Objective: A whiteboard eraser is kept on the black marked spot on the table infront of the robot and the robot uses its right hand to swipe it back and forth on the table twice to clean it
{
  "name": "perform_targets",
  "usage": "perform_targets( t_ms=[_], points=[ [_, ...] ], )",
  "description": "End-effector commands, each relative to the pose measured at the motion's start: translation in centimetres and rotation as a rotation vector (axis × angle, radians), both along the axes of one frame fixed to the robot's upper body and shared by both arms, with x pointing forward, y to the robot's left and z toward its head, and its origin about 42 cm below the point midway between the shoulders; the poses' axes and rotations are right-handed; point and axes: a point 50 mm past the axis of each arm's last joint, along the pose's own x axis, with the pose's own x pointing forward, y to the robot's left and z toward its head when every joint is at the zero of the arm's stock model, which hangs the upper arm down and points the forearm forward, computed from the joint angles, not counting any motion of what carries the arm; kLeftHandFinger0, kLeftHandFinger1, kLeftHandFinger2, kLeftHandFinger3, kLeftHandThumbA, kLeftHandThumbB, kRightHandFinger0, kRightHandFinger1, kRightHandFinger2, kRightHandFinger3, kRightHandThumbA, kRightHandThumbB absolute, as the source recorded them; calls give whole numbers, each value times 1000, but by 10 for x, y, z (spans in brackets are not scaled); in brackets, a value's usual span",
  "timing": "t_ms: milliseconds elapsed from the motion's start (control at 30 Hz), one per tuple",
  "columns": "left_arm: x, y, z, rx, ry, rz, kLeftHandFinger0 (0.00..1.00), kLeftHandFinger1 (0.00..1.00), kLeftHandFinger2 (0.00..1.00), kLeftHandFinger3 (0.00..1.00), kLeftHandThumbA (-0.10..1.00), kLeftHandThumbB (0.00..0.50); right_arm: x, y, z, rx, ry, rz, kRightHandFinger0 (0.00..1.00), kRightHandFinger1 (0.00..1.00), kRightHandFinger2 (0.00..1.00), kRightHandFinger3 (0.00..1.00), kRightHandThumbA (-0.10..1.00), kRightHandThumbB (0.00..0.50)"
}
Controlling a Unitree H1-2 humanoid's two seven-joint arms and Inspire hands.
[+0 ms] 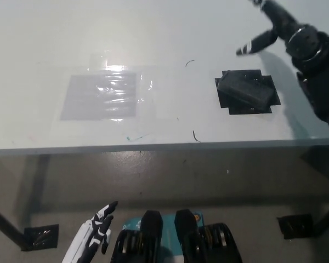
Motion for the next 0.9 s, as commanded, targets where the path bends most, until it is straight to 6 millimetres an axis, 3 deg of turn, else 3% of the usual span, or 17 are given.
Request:
perform_targets(
  t_ms=[0,100,200,333,400,467,600,867],
  points=[
    [-11,-4,18,56,-127,-84,1000,1000,1000,1000,971,409,16,19,53,-95,76,-99,1000,1000,1000,1000,1000,348],
    [-13,-6,18,58,-123,-90,1000,1000,1000,1000,968,410,14,18,30,-63,123,-97,1000,1000,1000,1000,1000,370],
    [-14,-7,18,61,-115,-95,1000,1000,1000,1000,958,408,12,21,13,-91,149,-74,1000,1000,1000,1000,1000,328],
    [-14,-9,18,64,-113,-107,1000,1000,1000,1000,952,406,9,25,-5,-131,151,-40,1000,1000,1000,1000,1000,341],
    [-13,-9,19,68,-115,-112,1000,1000,1000,1000,945,397,8,28,-11,-113,168,-40,1000,1000,1000,1000,1000,354],
    [-12,-9,20,75,-116,-119,1000,1000,1000,1000,942,392,6,32,-16,-79,192,-14,1000,1000,1000,1000,1000,320],
    [-11,-12,20,80,-119,-131,1000,1000,1000,1000,929,376,4,36,-26,-16,219,-43,1000,1000,1000,1000,1000,373],
    [-11,-13,22,84,-121,-131,1000,1000,1000,1000,898,364,-3,39,-53,-96,243,-30,1000,1000,1000,1000,1000,364]
  ],
)
